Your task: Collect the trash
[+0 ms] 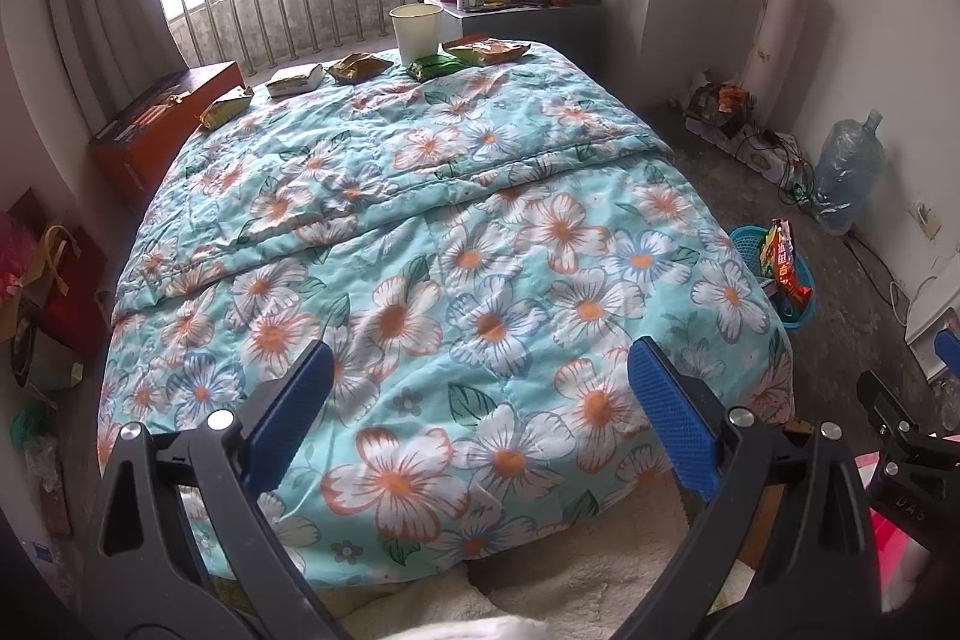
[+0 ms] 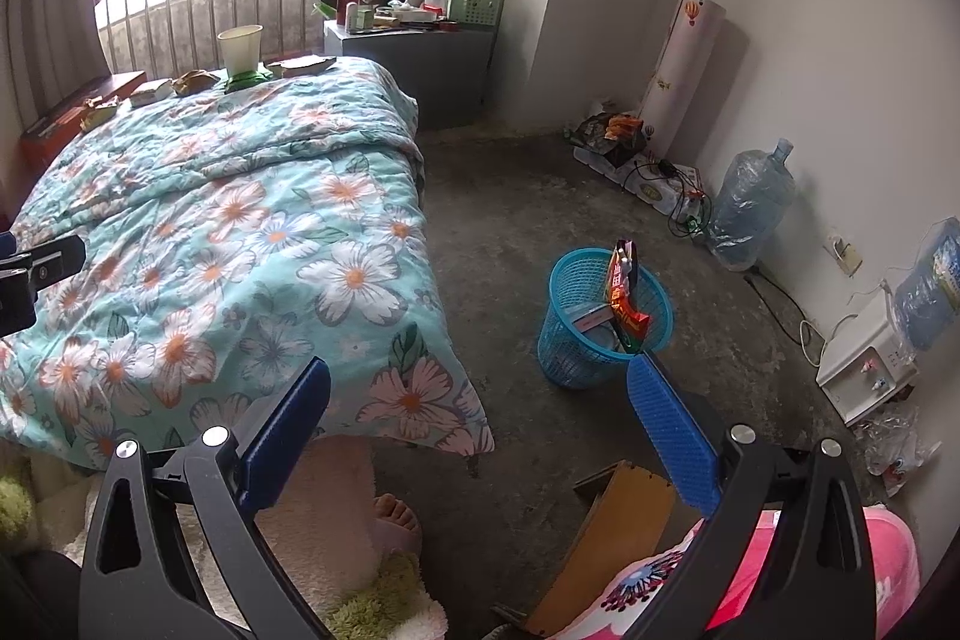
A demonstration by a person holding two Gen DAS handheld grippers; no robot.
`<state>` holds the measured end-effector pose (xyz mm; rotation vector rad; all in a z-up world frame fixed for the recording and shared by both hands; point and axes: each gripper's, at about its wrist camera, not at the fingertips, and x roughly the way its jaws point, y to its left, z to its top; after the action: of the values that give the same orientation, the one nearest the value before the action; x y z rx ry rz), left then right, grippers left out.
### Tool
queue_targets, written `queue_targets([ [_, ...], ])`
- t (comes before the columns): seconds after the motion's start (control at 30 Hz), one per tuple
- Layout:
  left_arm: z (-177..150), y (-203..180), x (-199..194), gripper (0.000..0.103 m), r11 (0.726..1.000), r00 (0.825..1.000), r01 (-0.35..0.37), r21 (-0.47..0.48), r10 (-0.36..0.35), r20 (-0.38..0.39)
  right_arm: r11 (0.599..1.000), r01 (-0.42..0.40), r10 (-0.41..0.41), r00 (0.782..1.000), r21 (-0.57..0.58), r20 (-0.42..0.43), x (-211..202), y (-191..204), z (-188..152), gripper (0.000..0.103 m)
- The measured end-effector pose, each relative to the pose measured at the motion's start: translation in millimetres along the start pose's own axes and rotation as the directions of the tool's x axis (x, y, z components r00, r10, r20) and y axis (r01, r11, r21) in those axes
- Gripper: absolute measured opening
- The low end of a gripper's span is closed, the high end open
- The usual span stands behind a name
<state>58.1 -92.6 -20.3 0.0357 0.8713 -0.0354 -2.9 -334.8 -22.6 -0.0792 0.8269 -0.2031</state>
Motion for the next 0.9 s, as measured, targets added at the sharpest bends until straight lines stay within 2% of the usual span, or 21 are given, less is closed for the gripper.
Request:
queue_targets([
  [0.9, 0.2, -0.2, -1.4, 0.094, 1.0, 1.0, 0.0, 0.001, 0.0, 0.002, 1.0, -0.008, 0.008, 1.0, -0.002, 0.005, -2.1, -0.1, 1.6, 0.096],
])
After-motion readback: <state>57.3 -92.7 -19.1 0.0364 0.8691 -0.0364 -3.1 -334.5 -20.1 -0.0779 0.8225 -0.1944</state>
